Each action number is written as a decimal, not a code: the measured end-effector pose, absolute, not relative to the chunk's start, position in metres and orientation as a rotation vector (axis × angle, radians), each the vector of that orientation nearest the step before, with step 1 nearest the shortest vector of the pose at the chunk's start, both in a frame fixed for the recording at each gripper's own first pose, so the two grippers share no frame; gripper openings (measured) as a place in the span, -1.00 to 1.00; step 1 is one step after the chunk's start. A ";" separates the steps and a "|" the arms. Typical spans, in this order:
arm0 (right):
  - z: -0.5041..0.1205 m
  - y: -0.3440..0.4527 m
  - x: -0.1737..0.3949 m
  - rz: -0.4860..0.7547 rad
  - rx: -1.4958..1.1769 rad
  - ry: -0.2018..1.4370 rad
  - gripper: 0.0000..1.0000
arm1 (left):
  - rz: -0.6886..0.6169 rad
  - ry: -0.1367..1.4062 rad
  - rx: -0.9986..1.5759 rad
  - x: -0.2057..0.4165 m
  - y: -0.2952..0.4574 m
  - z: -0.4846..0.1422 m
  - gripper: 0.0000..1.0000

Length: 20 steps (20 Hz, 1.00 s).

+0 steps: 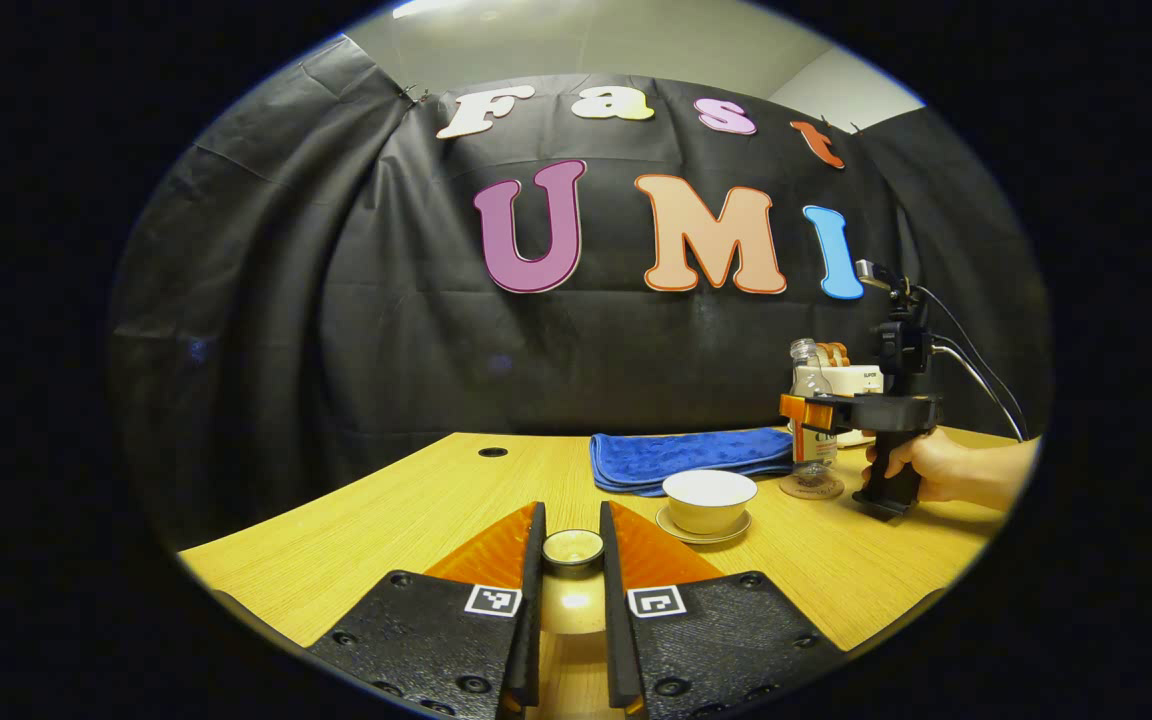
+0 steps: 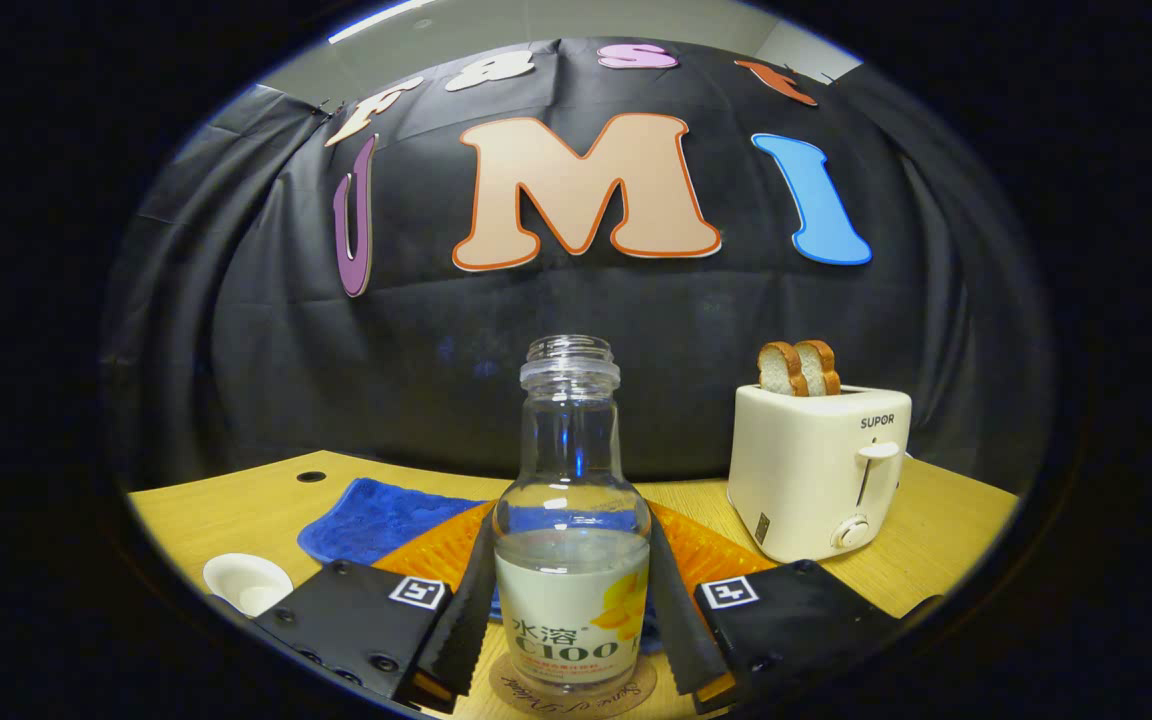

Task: Open the teacup lid with one hand, grasp the water bottle and pour water into the teacup with the other hand; after pouring, place the water bottle on the coaster and then close the teacup lid.

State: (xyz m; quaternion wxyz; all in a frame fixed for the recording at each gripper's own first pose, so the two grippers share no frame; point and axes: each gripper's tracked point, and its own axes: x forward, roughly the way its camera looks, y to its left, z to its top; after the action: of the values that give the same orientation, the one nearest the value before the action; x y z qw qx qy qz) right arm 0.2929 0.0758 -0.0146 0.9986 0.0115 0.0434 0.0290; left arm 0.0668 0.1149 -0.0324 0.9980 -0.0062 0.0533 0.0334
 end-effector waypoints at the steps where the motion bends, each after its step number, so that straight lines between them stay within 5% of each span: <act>1: -0.016 0.076 0.293 0.056 0.026 0.091 0.56 | 0.067 0.106 -0.012 0.067 0.115 -0.032 -0.52; 20: -0.020 0.075 0.272 0.040 0.001 0.055 0.52 | 0.068 0.107 -0.012 0.066 0.116 -0.032 -0.52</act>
State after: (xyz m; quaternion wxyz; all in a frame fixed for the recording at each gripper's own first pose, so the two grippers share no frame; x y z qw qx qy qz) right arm 0.2723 0.0748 -0.0200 0.9994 0.0004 0.0275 0.0202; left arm 0.0664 0.1158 -0.0318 0.9980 -0.0058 0.0532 0.0342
